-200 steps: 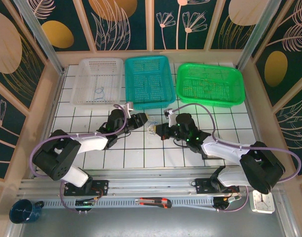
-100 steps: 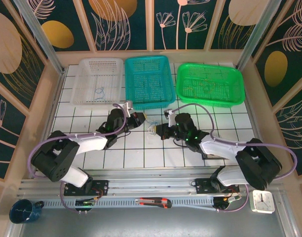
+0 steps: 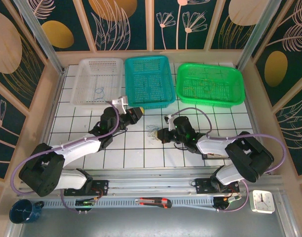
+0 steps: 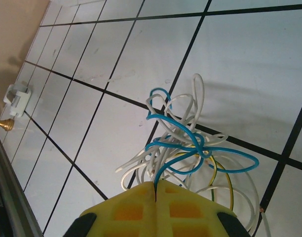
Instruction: Untangle the cables
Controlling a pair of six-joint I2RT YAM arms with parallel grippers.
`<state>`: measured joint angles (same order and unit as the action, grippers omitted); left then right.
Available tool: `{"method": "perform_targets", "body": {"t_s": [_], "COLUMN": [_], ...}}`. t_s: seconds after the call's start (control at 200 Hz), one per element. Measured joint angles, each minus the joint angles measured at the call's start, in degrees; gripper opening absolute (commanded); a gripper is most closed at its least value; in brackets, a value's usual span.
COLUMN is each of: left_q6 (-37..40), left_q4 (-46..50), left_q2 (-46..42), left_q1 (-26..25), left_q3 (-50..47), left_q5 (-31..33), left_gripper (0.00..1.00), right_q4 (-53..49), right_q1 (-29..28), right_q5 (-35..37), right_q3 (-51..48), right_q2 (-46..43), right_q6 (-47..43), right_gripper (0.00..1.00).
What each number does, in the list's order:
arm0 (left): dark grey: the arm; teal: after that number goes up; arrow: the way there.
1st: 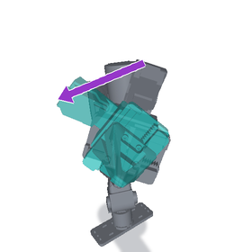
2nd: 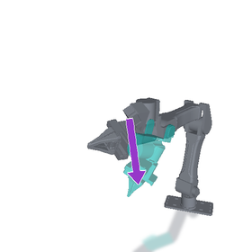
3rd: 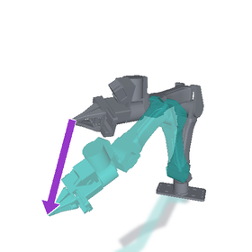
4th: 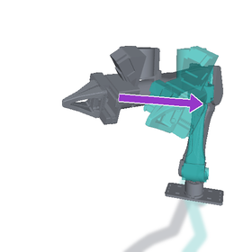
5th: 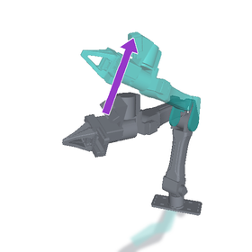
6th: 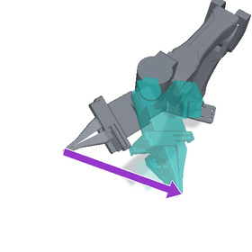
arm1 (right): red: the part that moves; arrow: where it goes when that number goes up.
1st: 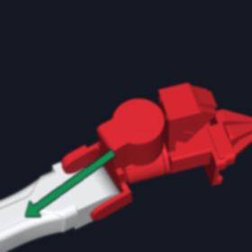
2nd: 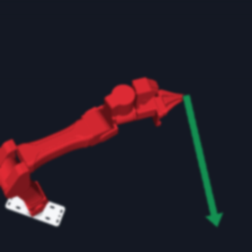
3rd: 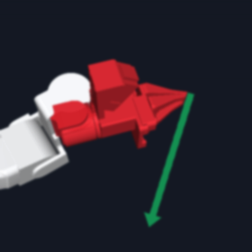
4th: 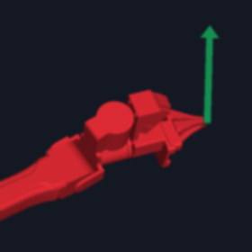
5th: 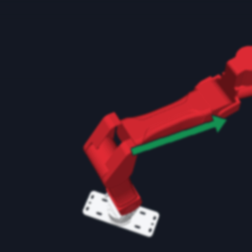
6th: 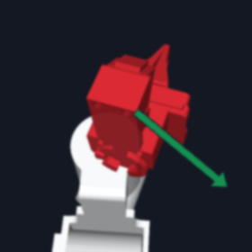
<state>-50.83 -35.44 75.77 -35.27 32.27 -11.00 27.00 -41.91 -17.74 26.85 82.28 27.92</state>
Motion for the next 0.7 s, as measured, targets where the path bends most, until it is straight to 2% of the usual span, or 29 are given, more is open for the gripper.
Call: {"method": "perform_targets", "body": {"t_s": [0.04,0.095,0.265,0.49,0.701], "left_q6": [0.2,0.1,-0.4,-3.8,-7.6], "left_q4": [0.2,0.1,-1.0,-5.4,-10.6], "left_q2": [0.1,0.4,3.0,8.8,11.9], "left_q1": [0.0,0.0,0.0,0.0,-0.2], "left_q3": [0.0,0.0,-1.1,-4.7,-6.5], "left_q5": [-0.1,-0.1,-0.5,-2.5,-4.2], "left_gripper": [0.43,0.5,0.64,0.75,0.79], "right_q4": [0.0,0.0,0.0,0.3,1.1], "right_q1": [0.0,0.0,0.0,0.0,0.0], "right_q5": [-0.1,-0.3,-0.7,-1.9,-2.4], "right_q3": [0.0,0.0,0.0,0.1,0.6], "right_q2": [-0.4,-1.2,-3.0,-4.1,-4.2], "right_q6": [0.1,0.1,0.2,1.2,2.1], "right_gripper": [0.0,0.0,0.0,0.0,0.0]}}
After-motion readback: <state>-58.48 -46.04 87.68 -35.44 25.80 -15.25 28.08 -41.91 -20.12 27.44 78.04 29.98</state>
